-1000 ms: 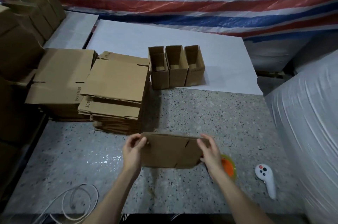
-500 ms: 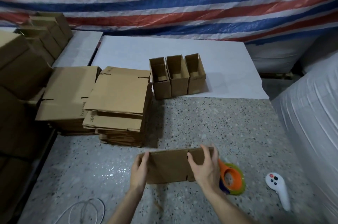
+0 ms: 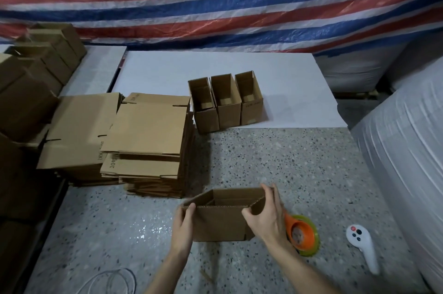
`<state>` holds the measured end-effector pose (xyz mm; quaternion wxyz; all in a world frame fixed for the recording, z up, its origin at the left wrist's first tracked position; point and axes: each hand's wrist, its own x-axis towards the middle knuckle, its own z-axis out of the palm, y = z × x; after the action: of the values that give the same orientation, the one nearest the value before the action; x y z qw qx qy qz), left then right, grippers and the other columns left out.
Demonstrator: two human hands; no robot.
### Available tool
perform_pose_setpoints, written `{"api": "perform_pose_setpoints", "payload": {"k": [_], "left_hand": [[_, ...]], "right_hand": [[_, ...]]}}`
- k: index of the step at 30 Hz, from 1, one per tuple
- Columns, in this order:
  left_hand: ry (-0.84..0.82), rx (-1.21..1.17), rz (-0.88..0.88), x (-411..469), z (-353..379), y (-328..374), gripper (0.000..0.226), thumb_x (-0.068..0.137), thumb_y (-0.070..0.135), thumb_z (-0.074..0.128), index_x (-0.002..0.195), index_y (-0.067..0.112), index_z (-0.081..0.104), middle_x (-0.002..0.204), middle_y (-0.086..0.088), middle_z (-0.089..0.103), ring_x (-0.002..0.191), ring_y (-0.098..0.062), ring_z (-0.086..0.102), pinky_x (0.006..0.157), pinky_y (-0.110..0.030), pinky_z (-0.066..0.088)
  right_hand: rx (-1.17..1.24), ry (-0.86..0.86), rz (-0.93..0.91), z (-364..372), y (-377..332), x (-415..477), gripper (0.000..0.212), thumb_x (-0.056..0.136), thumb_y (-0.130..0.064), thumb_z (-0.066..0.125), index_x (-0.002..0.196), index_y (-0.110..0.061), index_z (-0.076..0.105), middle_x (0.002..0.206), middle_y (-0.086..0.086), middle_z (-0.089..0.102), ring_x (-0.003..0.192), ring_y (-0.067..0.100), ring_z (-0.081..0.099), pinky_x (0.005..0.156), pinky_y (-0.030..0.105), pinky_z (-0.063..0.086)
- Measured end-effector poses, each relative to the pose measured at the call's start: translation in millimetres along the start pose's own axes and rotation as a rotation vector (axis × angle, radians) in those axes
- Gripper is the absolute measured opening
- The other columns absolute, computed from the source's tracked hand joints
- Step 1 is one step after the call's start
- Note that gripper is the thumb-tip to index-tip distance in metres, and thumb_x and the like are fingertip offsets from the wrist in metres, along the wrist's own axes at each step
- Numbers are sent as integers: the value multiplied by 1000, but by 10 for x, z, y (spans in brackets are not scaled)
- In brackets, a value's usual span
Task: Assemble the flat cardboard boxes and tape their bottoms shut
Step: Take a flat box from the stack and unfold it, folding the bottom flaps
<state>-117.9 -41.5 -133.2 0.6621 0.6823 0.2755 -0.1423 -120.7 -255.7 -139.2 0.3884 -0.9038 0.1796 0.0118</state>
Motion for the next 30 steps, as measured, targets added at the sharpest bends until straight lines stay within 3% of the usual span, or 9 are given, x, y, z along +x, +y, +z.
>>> {"api": "perform_pose_setpoints", "payload": {"k": [5, 9, 13, 16, 20, 22, 24, 27, 30], "left_hand": [[-68, 20, 3, -46, 52, -34, 45, 100, 44, 52, 142, 29, 49, 139, 1, 53, 131, -18, 46, 112, -42, 37], [-123, 12, 57, -10, 31, -16, 53, 101, 41, 52, 150, 46, 33, 149, 17, 35, 137, -8, 31, 112, -36, 27], [-226, 83, 86, -2, -33, -81, 60, 102, 41, 49, 152, 54, 19, 149, 28, 22, 137, -2, 22, 116, -40, 22], [-273, 67, 100, -68, -108, -126, 65, 95, 41, 60, 149, 53, 27, 142, 32, 34, 135, -8, 34, 111, -37, 32], [-305, 90, 31, -121, -320, -164, 83, 73, 36, 68, 148, 45, 34, 134, 8, 47, 119, -20, 56, 93, -37, 50], [-330, 98, -8, -126, -424, -162, 76, 74, 29, 71, 144, 39, 43, 133, 2, 52, 116, -21, 60, 89, -34, 52], [-329, 72, -45, -117, -496, -157, 56, 87, 16, 70, 137, 33, 52, 132, -3, 57, 112, -22, 64, 87, -33, 53], [-317, 79, -79, -123, -569, -160, 39, 95, 10, 61, 129, 29, 56, 127, -6, 63, 110, -20, 65, 86, -30, 53], [-295, 58, -122, -170, -615, -171, 26, 100, 29, 56, 126, 32, 55, 126, -4, 63, 112, -20, 63, 95, -39, 51]], "right_hand": [[106, -206, -69, -205, 103, 65, 101, 72, -31, 68, 156, -29, 12, 160, 5, 30, 145, 22, 33, 119, 39, 33], [169, -427, -186, -207, 217, 34, 99, 74, -24, 65, 154, -46, 9, 162, -1, 27, 149, 14, 28, 119, 46, 33], [375, -464, -147, -199, 304, 25, 97, 75, -17, 63, 156, -39, 16, 162, -9, 26, 148, 11, 30, 119, 51, 33], [490, -484, -98, -194, 320, -33, 96, 71, -2, 58, 152, -44, 27, 163, -15, 23, 150, 8, 23, 122, 50, 25], [888, -379, 184, -157, 181, -150, 70, 73, -9, 50, 138, -35, 55, 154, -8, 44, 140, 4, 42, 110, 30, 40], [1003, -289, 319, -114, 85, -200, 44, 96, -16, 45, 134, -34, 60, 149, -12, 50, 134, 2, 48, 95, 18, 48], [1029, -234, 396, -37, 59, -259, 44, 105, -15, 39, 142, -35, 51, 148, -18, 49, 136, 4, 46, 92, 18, 48], [1045, -213, 527, 48, 28, -376, 50, 104, -19, 47, 152, -29, 37, 150, -6, 47, 136, 17, 46, 105, 36, 43], [1028, -258, 624, 93, -31, -566, 50, 103, -30, 48, 151, -28, 39, 138, 3, 59, 121, 24, 57, 107, 56, 42]]}}
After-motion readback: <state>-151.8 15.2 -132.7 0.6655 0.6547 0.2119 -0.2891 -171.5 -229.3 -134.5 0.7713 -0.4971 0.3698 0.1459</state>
